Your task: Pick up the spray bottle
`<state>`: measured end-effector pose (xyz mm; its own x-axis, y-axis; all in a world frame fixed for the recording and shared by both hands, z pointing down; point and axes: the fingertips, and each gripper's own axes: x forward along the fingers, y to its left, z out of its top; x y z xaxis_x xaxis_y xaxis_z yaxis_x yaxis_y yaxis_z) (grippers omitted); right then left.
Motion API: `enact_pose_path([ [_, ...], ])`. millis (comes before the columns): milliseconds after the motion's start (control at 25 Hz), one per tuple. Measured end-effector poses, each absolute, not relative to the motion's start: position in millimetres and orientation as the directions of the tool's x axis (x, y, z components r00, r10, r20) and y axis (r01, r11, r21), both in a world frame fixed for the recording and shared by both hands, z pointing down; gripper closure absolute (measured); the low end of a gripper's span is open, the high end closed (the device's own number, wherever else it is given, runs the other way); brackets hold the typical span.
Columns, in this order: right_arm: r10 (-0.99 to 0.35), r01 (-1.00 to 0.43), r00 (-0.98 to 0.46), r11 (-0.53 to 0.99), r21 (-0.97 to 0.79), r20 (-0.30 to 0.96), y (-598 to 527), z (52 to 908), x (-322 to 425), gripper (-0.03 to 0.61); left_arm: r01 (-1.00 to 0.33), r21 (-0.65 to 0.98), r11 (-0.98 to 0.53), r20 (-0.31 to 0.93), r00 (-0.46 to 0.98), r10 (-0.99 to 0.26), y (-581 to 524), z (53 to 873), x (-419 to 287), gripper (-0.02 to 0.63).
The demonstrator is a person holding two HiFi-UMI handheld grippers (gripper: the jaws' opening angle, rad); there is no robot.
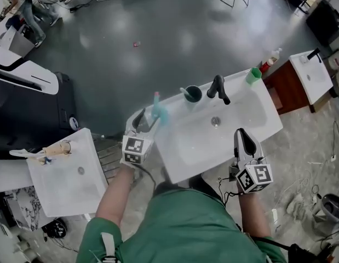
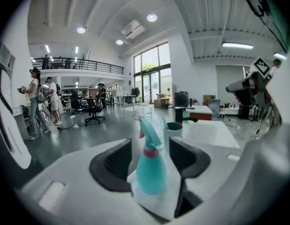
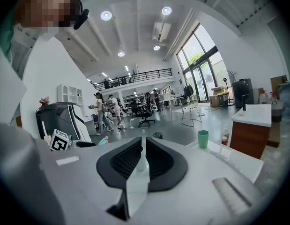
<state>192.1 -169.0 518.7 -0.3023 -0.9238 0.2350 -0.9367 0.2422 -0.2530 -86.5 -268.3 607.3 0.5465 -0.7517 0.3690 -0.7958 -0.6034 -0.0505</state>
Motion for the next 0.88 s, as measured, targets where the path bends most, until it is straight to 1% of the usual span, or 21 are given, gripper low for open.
enact_pose_path([
  [360, -0.930, -0.954, -0.240, 0.173, -0.245, 0.278, -169.1, 537.4, 217.6, 0.561, -0.859, -0.033, -0.511, 0.317, 0.476, -0.820, -309.9, 614.3, -62.9, 0.364],
  [480, -0.930, -0.956, -0.227, 0.156, -0.247, 0.290, -169.8, 539.3, 221.6, 0.561, -0.871, -0.031, -0.490, 0.305, 0.458, -0.835, -315.8, 616.1, -60.7, 0.387],
  [560, -0.929, -0.956, -0.224, 0.151, -0.250, 0.294, -170.6, 540.1, 223.4, 0.561, -0.881, -0.030, -0.471, 0.293, 0.443, -0.847, -318.1, 614.6, -59.3, 0.419],
  [680, -0.929, -0.956, -0.224, 0.151, -0.253, 0.294, -171.7, 540.6, 224.4, 0.561, -0.894, -0.025, -0.448, 0.279, 0.424, -0.862, -320.1, 610.7, -57.7, 0.450],
  [880, -0.929, -0.953, -0.232, 0.157, -0.259, 0.290, -172.0, 539.7, 221.4, 0.561, -0.897, -0.027, -0.440, 0.277, 0.416, -0.866, -323.5, 607.5, -58.4, 0.520],
])
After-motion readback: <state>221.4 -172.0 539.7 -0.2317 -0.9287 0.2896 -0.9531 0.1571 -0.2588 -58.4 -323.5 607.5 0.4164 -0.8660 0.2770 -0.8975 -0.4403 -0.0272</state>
